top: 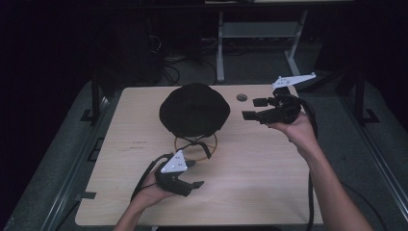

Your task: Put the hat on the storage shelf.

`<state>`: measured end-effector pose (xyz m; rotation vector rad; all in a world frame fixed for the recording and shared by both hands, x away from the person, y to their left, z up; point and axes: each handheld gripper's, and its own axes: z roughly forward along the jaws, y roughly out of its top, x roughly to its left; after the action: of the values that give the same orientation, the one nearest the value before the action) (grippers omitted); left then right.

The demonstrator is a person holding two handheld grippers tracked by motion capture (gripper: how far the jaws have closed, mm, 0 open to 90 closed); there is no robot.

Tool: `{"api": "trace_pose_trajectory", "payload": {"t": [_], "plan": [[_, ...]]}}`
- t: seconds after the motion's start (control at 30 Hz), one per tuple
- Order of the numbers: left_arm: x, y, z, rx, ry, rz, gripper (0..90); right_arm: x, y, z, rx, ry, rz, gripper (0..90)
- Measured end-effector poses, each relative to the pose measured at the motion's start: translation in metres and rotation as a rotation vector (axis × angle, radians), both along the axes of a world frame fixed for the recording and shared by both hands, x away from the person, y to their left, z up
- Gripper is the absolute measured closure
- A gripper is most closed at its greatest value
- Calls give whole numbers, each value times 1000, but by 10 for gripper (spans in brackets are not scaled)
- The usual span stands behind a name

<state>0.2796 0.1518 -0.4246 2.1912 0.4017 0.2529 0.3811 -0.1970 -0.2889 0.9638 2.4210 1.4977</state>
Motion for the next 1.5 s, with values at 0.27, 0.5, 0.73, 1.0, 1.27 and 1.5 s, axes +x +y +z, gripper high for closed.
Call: {"api": "trace_pose_trajectory", "payload": {"t": [0.27,0.5,0.73,1.0,1.27,1.5], "plan": [[0,1,0,-3,5,4,269,-8,-13,-10,-1,12,-23,215],[0,2,0,-3,3,7,267,-13,-21,-18,-4,26,-30,208],[1,2,0,-5,4,9,266,-19,-29,-33,-10,49,-38,196],[1,3,0,-5,4,12,266,-26,-39,-46,-8,65,-53,191],[1,4,-1,-8,6,17,265,-33,-49,-59,-2,83,-70,188],[2,5,-1,-4,9,22,265,-38,-55,-68,0,91,-80,186]]}}
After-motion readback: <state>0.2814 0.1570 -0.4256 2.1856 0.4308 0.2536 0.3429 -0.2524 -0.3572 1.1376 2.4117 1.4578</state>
